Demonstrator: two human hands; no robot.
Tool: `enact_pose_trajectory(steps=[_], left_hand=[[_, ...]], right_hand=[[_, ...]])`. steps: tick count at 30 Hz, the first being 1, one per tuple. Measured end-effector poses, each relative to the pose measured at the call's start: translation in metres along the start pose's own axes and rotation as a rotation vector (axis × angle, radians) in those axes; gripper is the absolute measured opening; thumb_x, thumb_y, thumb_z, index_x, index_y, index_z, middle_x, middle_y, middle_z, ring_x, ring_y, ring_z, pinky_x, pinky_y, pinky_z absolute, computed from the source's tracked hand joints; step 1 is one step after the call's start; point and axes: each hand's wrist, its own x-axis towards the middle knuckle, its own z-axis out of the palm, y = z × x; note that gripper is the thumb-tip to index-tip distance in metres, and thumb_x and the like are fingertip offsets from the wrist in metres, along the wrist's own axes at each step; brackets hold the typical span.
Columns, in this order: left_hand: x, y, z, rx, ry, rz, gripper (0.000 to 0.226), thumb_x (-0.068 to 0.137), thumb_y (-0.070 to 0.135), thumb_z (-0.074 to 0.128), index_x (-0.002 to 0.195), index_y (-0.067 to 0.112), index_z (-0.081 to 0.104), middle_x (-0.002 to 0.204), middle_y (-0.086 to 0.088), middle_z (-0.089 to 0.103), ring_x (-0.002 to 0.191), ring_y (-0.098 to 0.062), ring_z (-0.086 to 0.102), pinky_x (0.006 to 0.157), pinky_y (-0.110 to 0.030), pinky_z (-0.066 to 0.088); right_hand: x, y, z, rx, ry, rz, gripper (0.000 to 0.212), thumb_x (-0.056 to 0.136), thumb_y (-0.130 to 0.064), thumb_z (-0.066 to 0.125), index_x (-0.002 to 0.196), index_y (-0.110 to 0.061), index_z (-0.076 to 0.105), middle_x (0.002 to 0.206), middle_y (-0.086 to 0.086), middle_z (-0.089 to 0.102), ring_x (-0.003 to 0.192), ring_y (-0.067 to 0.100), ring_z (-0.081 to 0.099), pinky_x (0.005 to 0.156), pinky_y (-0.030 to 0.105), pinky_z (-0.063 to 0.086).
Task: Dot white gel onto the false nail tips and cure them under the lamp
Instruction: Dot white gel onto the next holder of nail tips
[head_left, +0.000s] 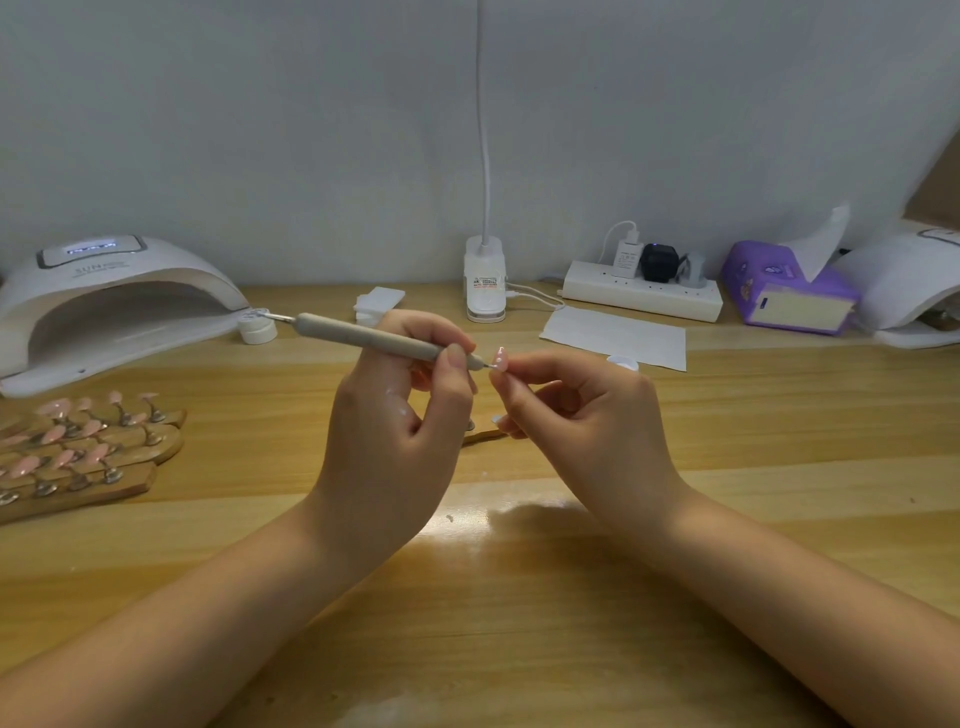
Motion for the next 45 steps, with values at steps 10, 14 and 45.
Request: enact_pose_trajectory(steps=[10, 14, 45], left_hand=[[-0.0001, -0.0004, 0.0003, 0.003, 0.002, 0.007, 0.009, 0.092, 0.023, 0.044, 0.094, 0.02, 0.052, 0.077, 0.007, 0.058, 0.073, -0.009, 0.061, 0.066, -0.011, 0.047], [-0.0004, -0.0002, -0.0001, 0.001, -0.001, 0.012, 0.007, 0.092, 0.023, 0.044, 0.094, 0.023, 0.051, 0.078, 0.007, 0.058, 0.074, -0.009, 0.061, 0.067, -0.012, 0.047], [0.0005, -0.0028, -0.0016, -0.016, 0.005, 0.025, 0.008, 0.096, 0.026, 0.046, 0.095, 0.02, 0.051, 0.076, 0.002, 0.061, 0.072, -0.009, 0.063, 0.065, -0.016, 0.049]], right_hand=[[0.0001, 0.0002, 0.0001, -0.004, -0.005, 0.003, 0.015, 0.087, -0.015, 0.068, 0.1, -0.022, 0.069, 0.083, -0.005, 0.072, 0.068, 0.012, 0.07, 0.062, 0.032, 0.06], [-0.0002, 0.0004, -0.0001, -0.003, -0.009, 0.001, 0.015, 0.087, -0.015, 0.068, 0.1, -0.022, 0.069, 0.083, -0.005, 0.072, 0.069, 0.012, 0.07, 0.062, 0.032, 0.06], [-0.0007, -0.001, -0.0002, 0.009, -0.009, 0.004, 0.013, 0.087, -0.016, 0.067, 0.098, -0.023, 0.069, 0.082, -0.005, 0.072, 0.069, 0.013, 0.07, 0.062, 0.035, 0.06]])
